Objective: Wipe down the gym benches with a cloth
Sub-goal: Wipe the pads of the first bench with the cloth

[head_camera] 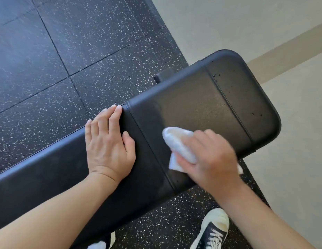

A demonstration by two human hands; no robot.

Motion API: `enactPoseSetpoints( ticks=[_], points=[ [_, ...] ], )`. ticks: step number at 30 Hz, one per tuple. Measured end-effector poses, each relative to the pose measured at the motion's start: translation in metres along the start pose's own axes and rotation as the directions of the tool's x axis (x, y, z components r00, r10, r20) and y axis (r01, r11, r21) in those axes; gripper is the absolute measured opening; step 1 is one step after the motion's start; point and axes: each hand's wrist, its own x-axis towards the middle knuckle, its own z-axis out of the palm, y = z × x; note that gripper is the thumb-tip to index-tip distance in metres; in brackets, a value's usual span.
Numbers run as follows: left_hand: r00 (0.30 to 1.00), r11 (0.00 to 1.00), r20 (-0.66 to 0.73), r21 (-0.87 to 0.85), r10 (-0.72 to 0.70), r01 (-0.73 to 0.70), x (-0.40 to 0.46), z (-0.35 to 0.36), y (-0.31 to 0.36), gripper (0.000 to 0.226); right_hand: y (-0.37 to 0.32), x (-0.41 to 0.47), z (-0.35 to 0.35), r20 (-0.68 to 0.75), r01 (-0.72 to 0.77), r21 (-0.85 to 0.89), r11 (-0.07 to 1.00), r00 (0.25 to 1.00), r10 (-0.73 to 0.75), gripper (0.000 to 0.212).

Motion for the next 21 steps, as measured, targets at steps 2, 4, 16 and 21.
enactPoseSetpoints(
  ticks=[2,4,16,21],
  points=[
    [1.0,1.0,0.008,0.001,-0.002,0.002,0.0,0.0,0.001,0.066,0.028,-0.005,-0.012,-0.041,-0.058,-0.041,0.997,0.998,0.056,0.021],
    [1.0,1.0,0.009,-0.002,-0.004,0.004,0.0,0.0,0.001,0.066,0.044,0.002,-0.015,-0.084,-0.125,-0.093,0.988,0.99,0.117,0.024],
    [1.0,1.0,0.023,-0.027,-0.008,0.008,-0.001,0.001,-0.001,0.065,-0.085,0.069,0.042,-0.017,-0.253,0.057,0.966,0.967,0.254,0.024],
    [1.0,1.0,0.019,-0.02,-0.002,0.002,-0.002,-0.002,0.003,0.065,-0.055,-0.022,0.004,-0.073,-0.204,-0.013,0.979,0.977,0.202,0.018]
  ],
)
